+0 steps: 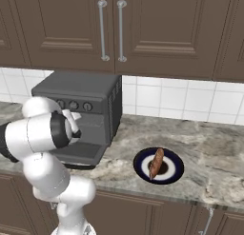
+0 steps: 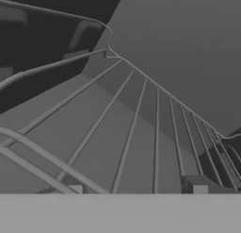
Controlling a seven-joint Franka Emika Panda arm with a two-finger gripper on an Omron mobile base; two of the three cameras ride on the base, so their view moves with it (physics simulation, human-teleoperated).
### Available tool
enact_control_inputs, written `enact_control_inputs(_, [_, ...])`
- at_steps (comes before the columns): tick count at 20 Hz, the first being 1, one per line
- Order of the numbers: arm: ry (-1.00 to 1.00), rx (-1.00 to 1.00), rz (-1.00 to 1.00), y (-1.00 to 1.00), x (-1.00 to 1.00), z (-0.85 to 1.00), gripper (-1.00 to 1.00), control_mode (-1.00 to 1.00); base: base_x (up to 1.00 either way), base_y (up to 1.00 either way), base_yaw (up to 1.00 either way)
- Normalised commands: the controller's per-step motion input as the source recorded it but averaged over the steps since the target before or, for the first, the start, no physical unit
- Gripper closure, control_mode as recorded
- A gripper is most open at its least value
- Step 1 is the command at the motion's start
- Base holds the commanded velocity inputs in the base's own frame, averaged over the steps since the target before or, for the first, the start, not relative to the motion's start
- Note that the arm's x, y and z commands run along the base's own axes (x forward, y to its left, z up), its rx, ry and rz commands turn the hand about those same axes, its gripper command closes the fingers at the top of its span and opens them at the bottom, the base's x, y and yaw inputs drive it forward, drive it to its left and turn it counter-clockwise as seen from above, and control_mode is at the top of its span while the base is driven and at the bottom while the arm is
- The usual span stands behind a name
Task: Pull the toaster oven rack outwards. Pick up the baguette from the plate and place it on the toaster oven rack. Close the toaster oven door fully and set the temperature to the lowest setting.
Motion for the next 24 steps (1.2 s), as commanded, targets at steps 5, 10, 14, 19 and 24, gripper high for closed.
enact_control_inputs(5, [0.02,0.22,-0.04,-0.01,-0.97,-0.90,1.00,-1.00,0.00,0.00,0.00])
enact_control_inputs(10, [0.08,0.19,-0.07,-0.01,-0.99,-0.79,1.00,-1.00,0.00,0.00,0.00])
enact_control_inputs(14, [0.24,0.17,-0.10,0.00,-0.96,-0.62,1.00,-1.00,0.00,0.00,0.00])
enact_control_inputs(19, [0.31,0.13,-0.11,0.00,-1.00,-0.57,1.00,-1.00,0.00,0.00,0.00])
enact_control_inputs(24, [0.27,-0.05,-0.13,-0.04,-0.82,-0.65,1.00,-1.00,0.00,0.00,0.00])
